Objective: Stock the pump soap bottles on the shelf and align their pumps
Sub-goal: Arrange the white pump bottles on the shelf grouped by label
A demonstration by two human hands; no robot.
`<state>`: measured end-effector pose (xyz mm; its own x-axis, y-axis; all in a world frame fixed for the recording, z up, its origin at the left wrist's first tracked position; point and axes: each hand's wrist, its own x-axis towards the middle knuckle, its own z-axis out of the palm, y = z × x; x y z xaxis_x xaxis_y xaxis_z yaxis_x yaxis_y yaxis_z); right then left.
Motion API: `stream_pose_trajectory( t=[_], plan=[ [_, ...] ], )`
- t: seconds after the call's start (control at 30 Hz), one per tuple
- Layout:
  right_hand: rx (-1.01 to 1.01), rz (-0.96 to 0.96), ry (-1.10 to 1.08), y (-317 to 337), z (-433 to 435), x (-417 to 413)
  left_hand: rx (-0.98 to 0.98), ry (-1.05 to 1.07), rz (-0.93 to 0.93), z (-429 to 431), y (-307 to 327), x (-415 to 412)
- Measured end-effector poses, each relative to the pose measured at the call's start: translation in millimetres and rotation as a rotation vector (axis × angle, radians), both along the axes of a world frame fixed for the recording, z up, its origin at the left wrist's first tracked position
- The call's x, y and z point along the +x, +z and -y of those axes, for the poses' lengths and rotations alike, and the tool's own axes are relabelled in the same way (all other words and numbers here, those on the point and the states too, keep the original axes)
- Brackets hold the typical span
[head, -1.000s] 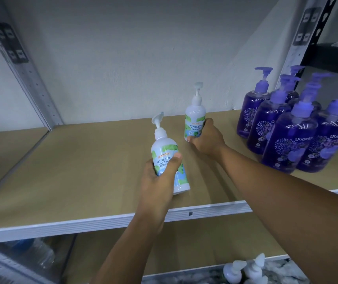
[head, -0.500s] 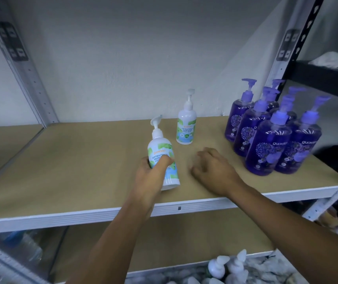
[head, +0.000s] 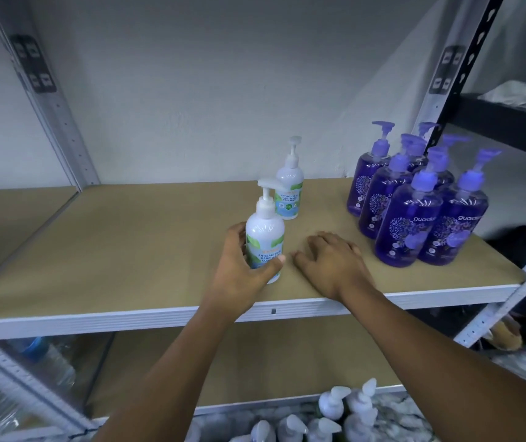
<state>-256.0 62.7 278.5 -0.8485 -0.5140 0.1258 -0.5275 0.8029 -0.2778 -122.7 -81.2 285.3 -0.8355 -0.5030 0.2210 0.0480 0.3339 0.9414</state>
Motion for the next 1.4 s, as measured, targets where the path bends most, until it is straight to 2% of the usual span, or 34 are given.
stream_pose_trajectory(
  t=[0.23, 0.6, 0.93, 1.4],
  plan=[
    [-0.021, -0.014, -0.007, 1.8, -0.6, 2.1, -0.178, 0.109, 0.238, 7.9, -4.3, 9.0],
    [-0.021, -0.008, -0.013, 1.0, -0.6, 0.0, -0.361, 0.201, 0.344, 42.9, 5.5, -56.9],
    [-0.030, -0.037, -0.011, -0.5, 0.4, -2.8, -0.398, 0.269, 0.408, 66.3, -2.5, -120.8],
    [-0.046, -0.041, -0.014, -2.5, 0.9, -2.4, -0.401, 0.307, 0.422, 70.6, -6.1, -132.6]
  ],
)
